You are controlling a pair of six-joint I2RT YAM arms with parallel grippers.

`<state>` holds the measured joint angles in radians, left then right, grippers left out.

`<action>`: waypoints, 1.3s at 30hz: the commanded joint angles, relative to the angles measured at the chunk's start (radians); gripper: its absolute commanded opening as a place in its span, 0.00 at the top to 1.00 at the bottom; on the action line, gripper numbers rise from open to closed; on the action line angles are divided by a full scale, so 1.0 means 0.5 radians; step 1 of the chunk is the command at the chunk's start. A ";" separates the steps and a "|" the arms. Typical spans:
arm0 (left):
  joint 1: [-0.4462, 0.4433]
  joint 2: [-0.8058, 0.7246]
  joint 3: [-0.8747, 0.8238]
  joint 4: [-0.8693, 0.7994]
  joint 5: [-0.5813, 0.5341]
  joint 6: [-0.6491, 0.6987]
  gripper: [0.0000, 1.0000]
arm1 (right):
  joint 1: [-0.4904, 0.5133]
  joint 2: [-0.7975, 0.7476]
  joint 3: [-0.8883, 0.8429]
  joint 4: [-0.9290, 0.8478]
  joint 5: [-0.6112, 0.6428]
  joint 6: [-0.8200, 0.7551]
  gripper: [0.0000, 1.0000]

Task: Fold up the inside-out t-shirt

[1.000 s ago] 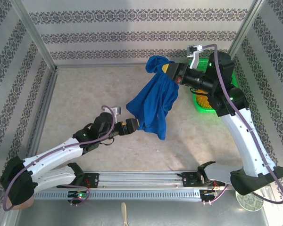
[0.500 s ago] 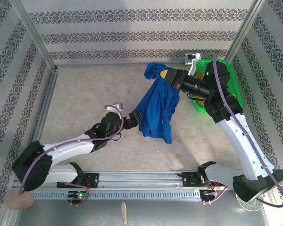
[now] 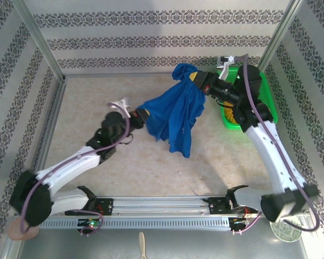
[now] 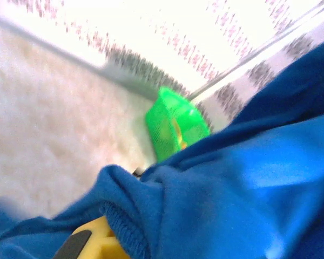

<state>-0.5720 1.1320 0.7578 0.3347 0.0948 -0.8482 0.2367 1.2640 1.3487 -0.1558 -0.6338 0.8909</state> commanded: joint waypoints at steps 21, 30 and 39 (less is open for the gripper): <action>0.100 0.072 0.388 -0.843 0.090 0.001 1.00 | 0.946 -0.201 -1.329 0.047 0.966 -0.362 0.20; 0.105 0.068 0.490 -0.887 0.078 -0.032 1.00 | 1.112 0.359 -1.179 0.441 0.791 -0.373 0.17; 0.108 0.061 0.540 -0.915 0.083 -0.071 1.00 | 1.066 0.902 -0.944 0.724 0.704 -0.323 0.31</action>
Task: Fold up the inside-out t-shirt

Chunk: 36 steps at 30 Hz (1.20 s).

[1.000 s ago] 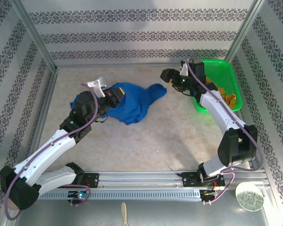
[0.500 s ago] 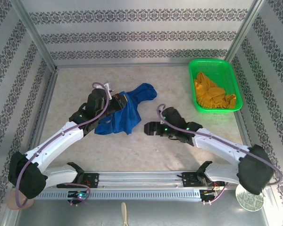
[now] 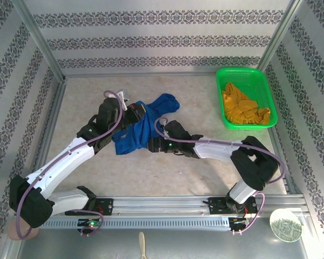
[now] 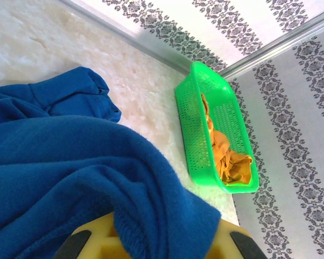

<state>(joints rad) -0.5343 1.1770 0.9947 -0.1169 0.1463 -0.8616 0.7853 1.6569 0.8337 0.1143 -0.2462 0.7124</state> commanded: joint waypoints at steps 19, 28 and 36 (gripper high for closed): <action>0.264 0.212 0.004 -0.137 0.034 0.120 0.27 | -0.524 -1.115 -0.460 -0.484 -0.194 0.014 1.00; 0.263 -0.189 -0.455 -0.568 0.004 0.103 0.12 | -0.773 -1.340 -0.539 -0.806 -0.188 -0.112 1.00; 0.193 -0.091 -0.738 -0.575 0.206 0.088 0.22 | -0.819 -1.336 -0.602 -0.873 -0.170 -0.136 1.00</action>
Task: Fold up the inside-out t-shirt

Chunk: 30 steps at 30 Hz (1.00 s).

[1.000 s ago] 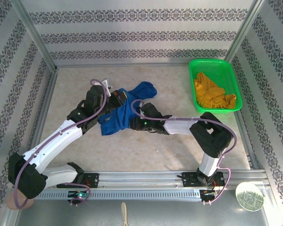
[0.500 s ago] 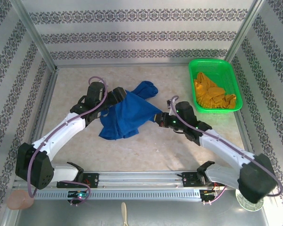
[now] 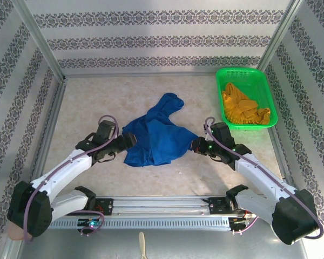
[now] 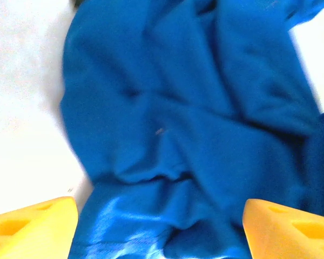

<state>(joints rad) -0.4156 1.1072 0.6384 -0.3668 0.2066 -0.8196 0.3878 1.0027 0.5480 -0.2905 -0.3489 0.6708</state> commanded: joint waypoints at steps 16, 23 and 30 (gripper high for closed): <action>-0.147 0.405 -0.216 0.237 -0.040 0.059 0.40 | -0.044 -0.046 0.005 -0.103 0.020 -0.065 1.00; -0.050 0.233 0.172 0.195 0.029 0.087 1.00 | -0.166 0.004 0.361 -0.202 -0.259 -0.127 1.00; 0.677 0.339 1.556 -0.291 0.172 0.202 1.00 | -0.697 0.359 1.555 -0.394 -0.784 -0.103 1.00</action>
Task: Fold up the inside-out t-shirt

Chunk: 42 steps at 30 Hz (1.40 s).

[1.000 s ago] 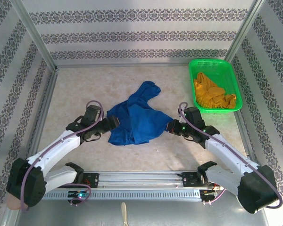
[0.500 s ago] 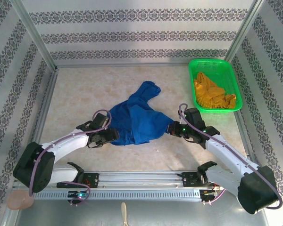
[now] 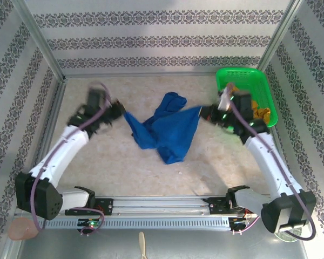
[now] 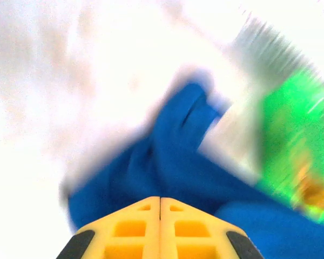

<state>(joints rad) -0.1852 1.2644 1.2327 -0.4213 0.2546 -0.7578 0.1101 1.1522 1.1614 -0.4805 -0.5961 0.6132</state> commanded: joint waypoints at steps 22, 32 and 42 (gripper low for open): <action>0.589 0.171 1.415 -0.214 0.272 -0.201 1.00 | -0.449 0.029 0.746 0.263 -0.603 0.505 1.00; 0.588 0.236 1.396 -0.191 0.338 -0.246 1.00 | -0.332 -0.142 0.028 0.691 -0.578 0.725 1.00; 0.562 0.422 1.057 -0.644 0.326 0.363 0.19 | 0.038 0.039 0.225 0.569 -0.321 0.558 1.00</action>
<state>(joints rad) 0.0937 1.4994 1.8301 -0.6231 0.4141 -0.7170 0.0952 1.1534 1.2118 -0.2199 -0.8139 0.9352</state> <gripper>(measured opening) 0.779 0.057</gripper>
